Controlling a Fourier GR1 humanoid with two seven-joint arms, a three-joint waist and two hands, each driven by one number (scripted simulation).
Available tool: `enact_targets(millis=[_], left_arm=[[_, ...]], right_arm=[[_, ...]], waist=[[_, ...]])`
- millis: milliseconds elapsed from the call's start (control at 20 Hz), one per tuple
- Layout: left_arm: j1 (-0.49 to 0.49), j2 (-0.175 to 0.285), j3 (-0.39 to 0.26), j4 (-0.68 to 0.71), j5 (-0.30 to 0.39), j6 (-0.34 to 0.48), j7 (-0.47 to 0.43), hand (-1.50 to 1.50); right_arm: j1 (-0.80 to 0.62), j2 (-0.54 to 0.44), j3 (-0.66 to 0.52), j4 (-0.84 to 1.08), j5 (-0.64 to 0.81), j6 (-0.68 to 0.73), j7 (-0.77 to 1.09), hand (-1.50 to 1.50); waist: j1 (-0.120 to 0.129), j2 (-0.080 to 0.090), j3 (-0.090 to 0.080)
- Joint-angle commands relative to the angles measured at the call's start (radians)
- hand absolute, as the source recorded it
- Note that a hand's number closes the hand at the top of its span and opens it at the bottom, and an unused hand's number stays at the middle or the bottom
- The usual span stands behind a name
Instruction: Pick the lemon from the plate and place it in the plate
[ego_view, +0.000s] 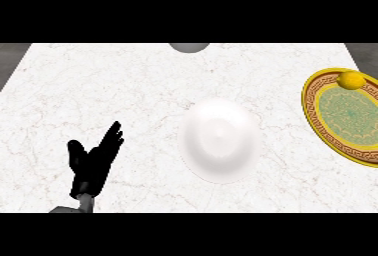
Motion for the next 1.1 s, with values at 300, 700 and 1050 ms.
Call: enact_targets(millis=[300,700,1050], left_arm=[[0.022,0.016,0.005,-0.001,0.005,-0.014,0.013,0.00],[-0.035,-0.008,0.013,0.027,-0.003,-0.002,0.015,0.00],[0.020,-0.005,-0.002,0.017,-0.001,-0.033,-0.011,0.00]], right_arm=[[0.157,0.151,-0.343,0.038,-0.040,-0.137,0.269,-1.50],[0.166,0.245,-0.454,0.032,-0.120,-0.442,0.043,-1.50],[0.230,0.305,-0.513,-0.079,-0.064,-0.746,-0.052,-1.50]], waist=[[0.002,-0.004,0.000],[0.016,-0.006,-0.001],[0.018,-0.009,-0.002]])
